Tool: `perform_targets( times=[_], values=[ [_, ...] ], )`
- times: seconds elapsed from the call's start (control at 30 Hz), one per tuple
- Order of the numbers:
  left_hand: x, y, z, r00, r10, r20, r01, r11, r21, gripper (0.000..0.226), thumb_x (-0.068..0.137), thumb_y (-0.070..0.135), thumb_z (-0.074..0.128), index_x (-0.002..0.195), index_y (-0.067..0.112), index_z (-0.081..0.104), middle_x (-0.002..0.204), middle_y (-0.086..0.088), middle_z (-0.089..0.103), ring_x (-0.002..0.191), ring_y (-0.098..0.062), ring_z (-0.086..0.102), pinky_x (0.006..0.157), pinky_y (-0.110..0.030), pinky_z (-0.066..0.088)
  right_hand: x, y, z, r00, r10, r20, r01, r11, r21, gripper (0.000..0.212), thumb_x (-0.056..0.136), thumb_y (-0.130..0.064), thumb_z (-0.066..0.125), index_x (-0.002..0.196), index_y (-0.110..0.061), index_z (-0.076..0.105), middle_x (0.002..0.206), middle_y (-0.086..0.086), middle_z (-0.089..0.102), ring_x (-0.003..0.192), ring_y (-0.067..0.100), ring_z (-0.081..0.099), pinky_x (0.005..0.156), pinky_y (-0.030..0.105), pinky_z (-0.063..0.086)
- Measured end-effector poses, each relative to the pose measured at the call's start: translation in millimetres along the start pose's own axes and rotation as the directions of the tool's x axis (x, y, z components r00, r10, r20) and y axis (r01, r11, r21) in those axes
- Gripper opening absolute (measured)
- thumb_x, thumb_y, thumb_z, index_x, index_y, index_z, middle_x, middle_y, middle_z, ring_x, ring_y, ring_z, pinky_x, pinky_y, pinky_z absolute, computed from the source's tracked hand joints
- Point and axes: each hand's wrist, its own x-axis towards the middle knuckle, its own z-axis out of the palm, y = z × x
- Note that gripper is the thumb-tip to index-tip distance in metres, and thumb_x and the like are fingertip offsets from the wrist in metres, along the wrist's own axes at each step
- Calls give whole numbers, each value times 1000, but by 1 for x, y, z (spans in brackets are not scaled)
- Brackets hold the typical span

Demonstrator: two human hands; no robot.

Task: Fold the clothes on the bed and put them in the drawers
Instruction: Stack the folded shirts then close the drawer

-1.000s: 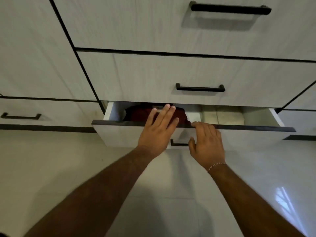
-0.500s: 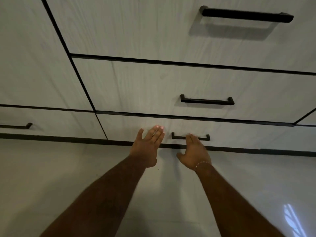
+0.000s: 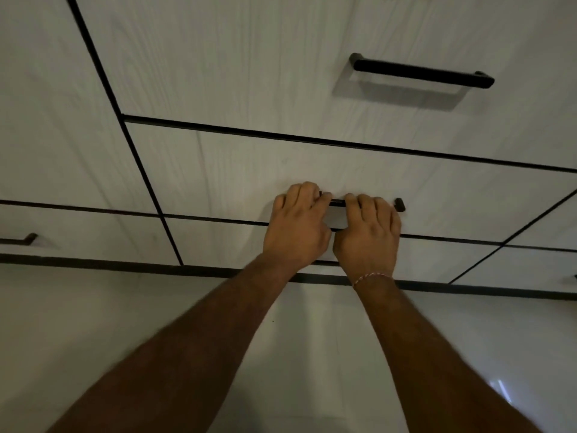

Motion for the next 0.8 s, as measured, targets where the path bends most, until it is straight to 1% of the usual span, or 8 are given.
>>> perform_targets(
  times=[0.2, 0.27, 0.4, 0.5, 0.57, 0.63, 0.7, 0.8],
  values=[
    [3, 14, -29, 973, -98, 207, 99, 995, 8, 50, 83, 22, 65, 133, 21, 66, 125, -5, 54, 119, -28, 48, 98, -43, 37, 6, -11, -44, 940, 55, 337, -61, 998, 7, 47, 99, -31, 55, 143, -15, 55, 137, 6, 59, 129, 27, 47, 104, 39, 38],
    [-6, 31, -54, 940, -137, 312, 135, 990, 30, 49, 82, 26, 66, 131, 22, 65, 126, -5, 51, 121, -28, 44, 100, -44, 35, 2, -15, -75, 869, 64, 491, -69, 998, -7, 52, 100, -39, 52, 148, -17, 50, 144, 5, 54, 133, 27, 42, 106, 39, 39],
    [-41, 65, -114, 836, -116, 536, 89, 993, 76, 55, 79, 30, 66, 132, 25, 57, 131, -5, 48, 123, -30, 42, 103, -48, 36, -19, -21, -144, 680, 88, 728, -77, 996, -47, 62, 90, -32, 56, 150, -21, 45, 149, 4, 47, 137, 27, 38, 112, 41, 38],
    [-66, 81, -164, 806, -17, 592, 1, 1000, 26, 59, 78, 28, 57, 136, 24, 52, 128, -5, 55, 118, -29, 50, 101, -47, 39, -42, -25, -199, 677, 135, 724, -142, 989, -51, 63, 86, -28, 58, 147, -21, 48, 147, 7, 49, 137, 27, 41, 116, 43, 36],
    [-83, 92, -202, 797, -16, 603, -3, 1000, 31, 76, 74, 27, 66, 146, 24, 44, 139, -5, 59, 127, -28, 55, 113, -50, 39, -63, -24, -240, 686, 185, 704, -219, 975, -42, 74, 82, -22, 63, 152, -20, 41, 155, 10, 43, 145, 29, 36, 120, 47, 35],
    [-103, 107, -234, 767, -84, 636, 53, 996, 68, 98, 67, 26, 72, 157, 23, 34, 153, -5, 51, 141, -27, 43, 121, -54, 25, -92, -27, -280, 663, 210, 719, -255, 966, -46, 98, 74, -19, 68, 162, -21, 22, 166, 13, 28, 156, 32, 19, 124, 52, 26],
    [-118, 119, -252, 764, -168, 623, 140, 986, 93, 100, 71, 26, 60, 163, 22, 21, 166, -9, 32, 152, -28, 27, 125, -55, 8, -108, -27, -301, 663, 214, 717, -268, 963, -40, 115, 70, -21, 69, 165, -22, 5, 172, 13, 11, 160, 31, 2, 127, 51, 10],
    [-115, 130, -264, 697, -249, 673, 187, 968, 165, 96, 80, 29, 50, 166, 25, 8, 174, -4, 14, 161, -24, 1, 126, -54, -6, -111, -20, -314, 640, 178, 747, -243, 970, -23, 117, 77, -24, 62, 162, -24, -17, 173, 8, -10, 158, 25, -18, 127, 45, -10]
  ],
)
